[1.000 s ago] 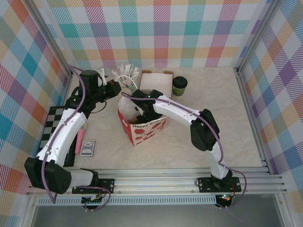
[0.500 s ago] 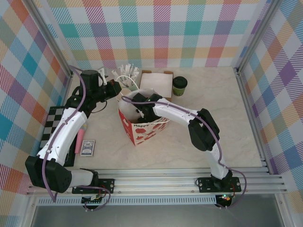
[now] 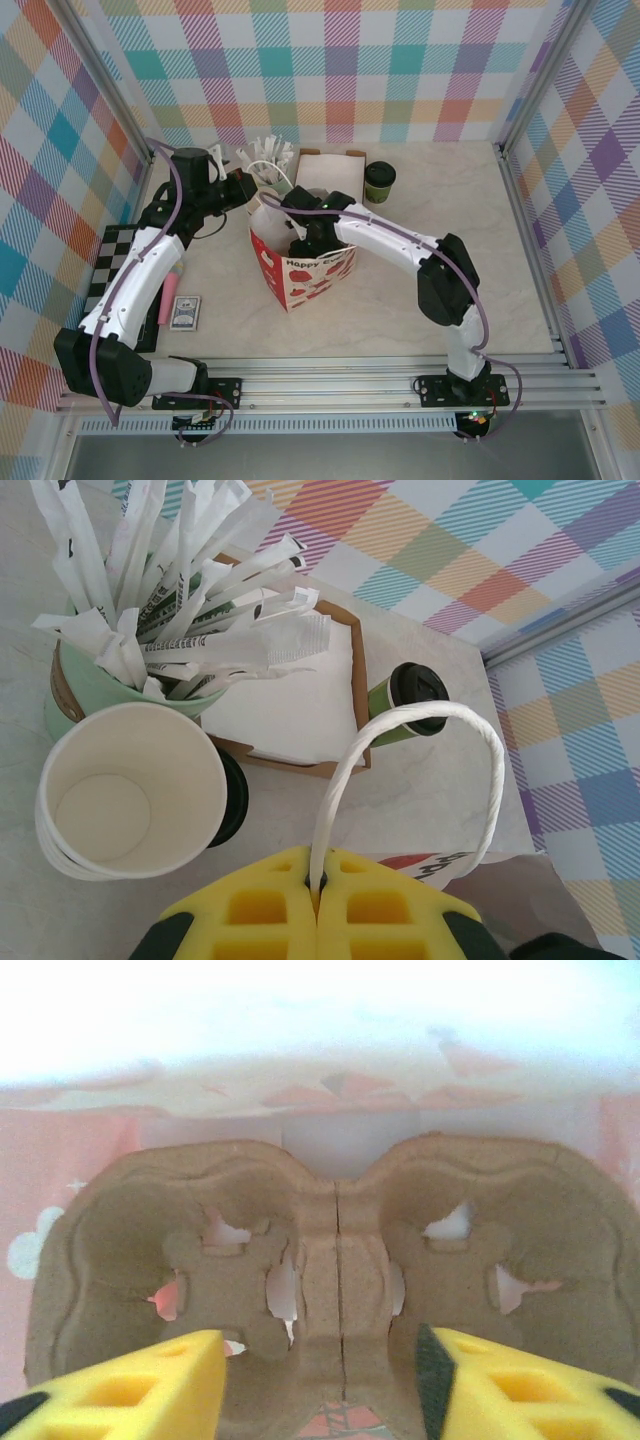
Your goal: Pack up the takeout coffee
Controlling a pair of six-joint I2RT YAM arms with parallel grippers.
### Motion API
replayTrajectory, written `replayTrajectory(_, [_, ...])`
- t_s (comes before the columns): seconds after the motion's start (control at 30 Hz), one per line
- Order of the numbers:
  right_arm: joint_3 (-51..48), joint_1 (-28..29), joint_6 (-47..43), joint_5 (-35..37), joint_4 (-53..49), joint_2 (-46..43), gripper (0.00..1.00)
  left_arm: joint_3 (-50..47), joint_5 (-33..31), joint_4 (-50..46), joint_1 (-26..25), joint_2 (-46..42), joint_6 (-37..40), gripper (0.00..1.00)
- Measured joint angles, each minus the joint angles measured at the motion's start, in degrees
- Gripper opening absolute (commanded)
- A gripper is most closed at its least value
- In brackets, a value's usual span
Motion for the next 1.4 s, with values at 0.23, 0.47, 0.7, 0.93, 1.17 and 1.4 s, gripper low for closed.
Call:
replayTrajectory(0.23, [-4.0, 0.0, -2.0, -0.6, 0.9, 0.0, 0.12, 0.0, 0.0, -0.2, 0.0, 0.0, 0.5, 0.0])
replayTrajectory(0.47, [-4.3, 0.0, -2.7, -0.3, 0.7, 3.4, 0.14, 0.1, 0.9, -0.2, 0.0, 0.0, 1.1, 0.0])
replayTrajectory(0.7, [-5.3, 0.3, -2.8, 1.4, 0.3, 5.1, 0.15, 0.1, 1.9, -0.1, 0.0, 0.1, 1.1, 0.0])
replayTrajectory(0.93, [-3.3, 0.4, -3.2, 1.5, -1.4, 5.3, 0.27, 0.1, 3.1, 0.0, 0.0, 0.1, 1.6, 0.0])
replayTrajectory(1.17, [-2.3, 0.4, -3.7, -3.2, -4.5, 5.0, 0.35, 0.1, 4.1, 0.1, 0.0, 0.1, 2.8, 0.0])
replayTrajectory(1.4, [-2.4, 0.4, -2.9, -5.3, -6.1, 5.6, 0.24, 0.0, 5.5, 0.6, 0.0, 0.0, 3.0, 0.0])
